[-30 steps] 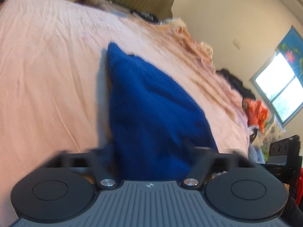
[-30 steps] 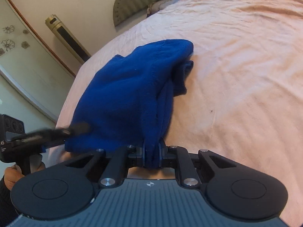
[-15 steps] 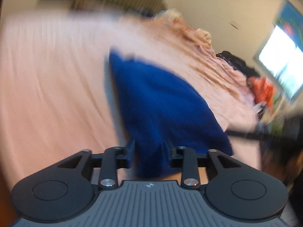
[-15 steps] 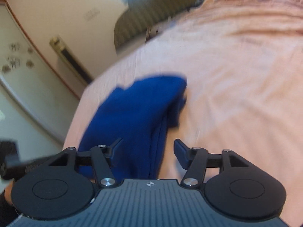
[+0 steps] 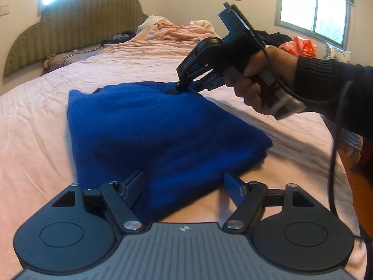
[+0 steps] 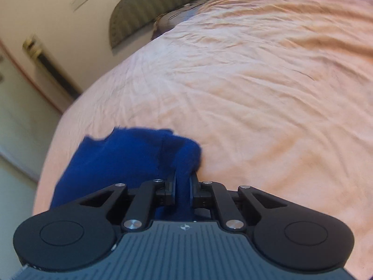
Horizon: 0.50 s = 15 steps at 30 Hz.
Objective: Fold small clothes
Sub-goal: 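Lift the strip end with both grippers and fold it over crosswise, then open both grippers and pull them back from the folded sweater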
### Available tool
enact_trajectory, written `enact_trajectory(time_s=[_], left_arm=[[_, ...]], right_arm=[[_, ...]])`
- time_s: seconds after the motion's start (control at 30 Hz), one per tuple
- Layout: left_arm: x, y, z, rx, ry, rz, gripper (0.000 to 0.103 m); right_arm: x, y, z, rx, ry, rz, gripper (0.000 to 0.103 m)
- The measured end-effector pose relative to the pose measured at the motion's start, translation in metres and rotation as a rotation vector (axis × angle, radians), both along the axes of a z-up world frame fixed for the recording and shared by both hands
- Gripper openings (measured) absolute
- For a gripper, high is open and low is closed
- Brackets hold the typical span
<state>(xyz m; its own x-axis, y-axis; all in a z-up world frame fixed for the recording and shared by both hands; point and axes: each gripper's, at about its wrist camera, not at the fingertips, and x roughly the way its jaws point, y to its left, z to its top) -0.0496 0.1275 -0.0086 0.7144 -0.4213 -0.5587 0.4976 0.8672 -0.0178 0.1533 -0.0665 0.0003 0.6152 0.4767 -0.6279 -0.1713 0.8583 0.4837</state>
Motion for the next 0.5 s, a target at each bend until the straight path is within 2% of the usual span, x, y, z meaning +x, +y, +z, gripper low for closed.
enact_trajectory(time_s=[0.03,0.1,0.13,0.2,0.27,0.33,0.4,0.47,0.5], left_arm=[[0.001,0.000,-0.002,0.000,-0.002,-0.001,0.079],[0.003,-0.003,-0.001,-0.009,0.002,-0.004,0.082],[0.002,-0.001,0.000,-0.012,0.003,-0.004,0.082],[-0.001,0.002,0.003,-0.019,-0.004,0.002,0.082],[-0.010,0.007,0.006,-0.031,-0.014,0.006,0.082],[-0.014,0.011,0.005,-0.049,-0.012,0.009,0.083],[-0.011,0.012,0.001,-0.051,0.009,0.022,0.083],[-0.007,0.008,0.000,-0.040,0.016,0.026,0.089],[-0.006,0.006,-0.001,-0.033,0.016,0.019,0.093]], right_arm=[[-0.001,-0.004,-0.001,-0.018,-0.017,-0.026,0.005],[-0.006,-0.003,0.001,-0.102,-0.065,-0.081,0.013],[-0.012,-0.003,0.004,-0.110,-0.083,-0.085,0.023],[-0.033,-0.002,0.019,-0.124,-0.149,-0.099,0.025],[-0.061,0.002,0.040,-0.111,-0.243,-0.070,0.025],[-0.083,0.018,0.057,-0.094,-0.293,0.011,0.025],[-0.092,0.041,0.058,-0.111,-0.299,0.106,0.028],[-0.081,0.066,0.044,-0.194,-0.256,0.168,0.036],[-0.071,0.074,0.031,-0.255,-0.207,0.162,0.036]])
